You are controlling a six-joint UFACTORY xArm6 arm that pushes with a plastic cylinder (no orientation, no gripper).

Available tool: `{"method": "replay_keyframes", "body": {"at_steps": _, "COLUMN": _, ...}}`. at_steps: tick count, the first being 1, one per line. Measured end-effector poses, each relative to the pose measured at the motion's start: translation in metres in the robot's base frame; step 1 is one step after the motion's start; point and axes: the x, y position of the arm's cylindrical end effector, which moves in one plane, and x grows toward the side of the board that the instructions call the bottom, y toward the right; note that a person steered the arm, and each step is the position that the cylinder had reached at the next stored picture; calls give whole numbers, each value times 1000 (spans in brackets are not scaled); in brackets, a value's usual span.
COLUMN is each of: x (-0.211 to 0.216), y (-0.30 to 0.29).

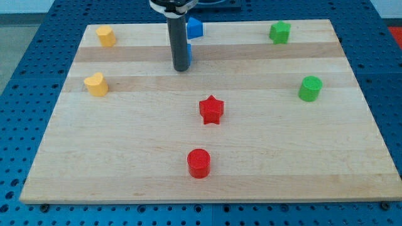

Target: Adjust the blue triangle to the top center

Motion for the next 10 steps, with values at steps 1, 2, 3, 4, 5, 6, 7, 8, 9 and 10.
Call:
{"method": "replay_keyframes", "body": {"at_steps": 1, "x": -10, "y": -2}}
{"method": "replay_keyframes", "body": {"at_steps": 2, "x": -15, "y": -20}}
{"method": "replay_keyframes", "body": {"at_steps": 3, "x": -25, "y": -52}}
{"method": "replay_keyframes", "body": {"at_steps": 4, "x": -50, "y": -56}}
{"method": "replay_keyframes", "body": {"at_steps": 5, "x": -86, "y": -51}}
{"method": "replay_keyframes", "body": {"at_steps": 6, "x": -119, "y": -51}}
{"method": "replay_keyframes", "body": {"at_steps": 7, "x": -130, "y": -49}}
{"method": "replay_keyframes", "body": {"at_steps": 8, "x": -137, "y": -15}}
{"method": "replay_keyframes", "body": {"at_steps": 9, "x": -144, "y": 22}}
{"method": "replay_keyframes", "body": {"at_steps": 10, "x": -144, "y": 32}}
